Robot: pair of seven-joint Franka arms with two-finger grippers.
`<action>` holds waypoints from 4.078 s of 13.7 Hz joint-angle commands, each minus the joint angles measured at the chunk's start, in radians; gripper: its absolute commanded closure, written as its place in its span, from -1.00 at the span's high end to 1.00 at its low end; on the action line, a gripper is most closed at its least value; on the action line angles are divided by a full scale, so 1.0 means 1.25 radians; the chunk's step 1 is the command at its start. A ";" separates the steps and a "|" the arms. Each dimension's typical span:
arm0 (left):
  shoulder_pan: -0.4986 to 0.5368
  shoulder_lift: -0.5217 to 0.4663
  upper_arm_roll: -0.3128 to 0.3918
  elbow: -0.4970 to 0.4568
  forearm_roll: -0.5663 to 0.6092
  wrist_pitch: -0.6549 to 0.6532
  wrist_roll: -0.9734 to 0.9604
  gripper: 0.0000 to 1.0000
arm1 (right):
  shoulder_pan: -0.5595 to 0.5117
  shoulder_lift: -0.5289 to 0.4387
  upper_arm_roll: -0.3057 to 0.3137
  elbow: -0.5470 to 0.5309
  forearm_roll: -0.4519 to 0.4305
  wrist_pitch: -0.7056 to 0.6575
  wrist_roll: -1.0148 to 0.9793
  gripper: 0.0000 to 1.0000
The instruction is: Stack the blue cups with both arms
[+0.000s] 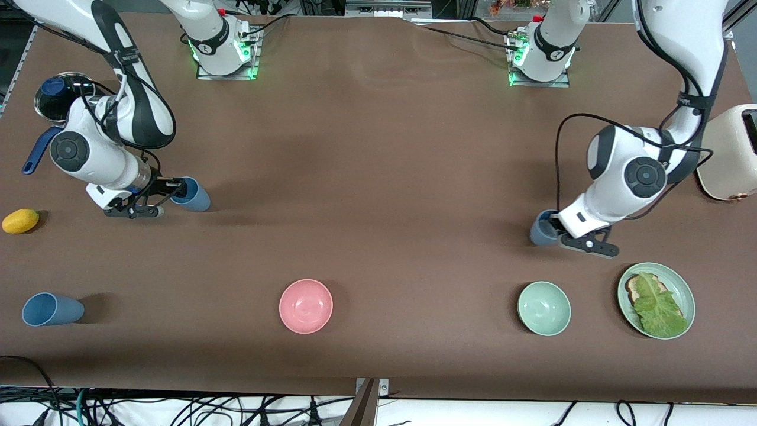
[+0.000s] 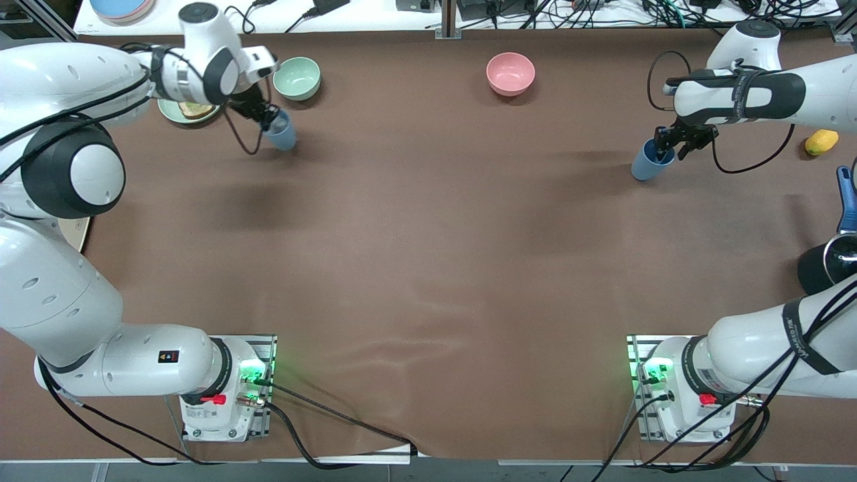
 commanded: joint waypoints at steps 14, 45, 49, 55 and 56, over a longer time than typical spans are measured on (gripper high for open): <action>-0.297 0.150 -0.117 0.171 -0.043 -0.029 -0.701 1.00 | 0.122 0.012 0.010 0.273 0.032 -0.319 0.199 -1.00; -0.046 -0.385 0.100 0.134 -0.079 -0.511 0.118 1.00 | 0.686 0.389 0.010 0.855 0.174 -0.286 1.194 -1.00; -0.041 -0.367 0.101 0.162 -0.079 -0.536 0.114 1.00 | 0.690 0.395 0.010 0.855 0.174 -0.285 1.194 -1.00; -0.040 -0.367 0.101 0.164 -0.079 -0.539 0.114 1.00 | 0.701 0.407 0.010 0.854 0.174 -0.275 1.197 -1.00; -0.040 -0.366 0.101 0.164 -0.079 -0.539 0.114 1.00 | 0.702 0.409 0.010 0.854 0.174 -0.275 1.197 -1.00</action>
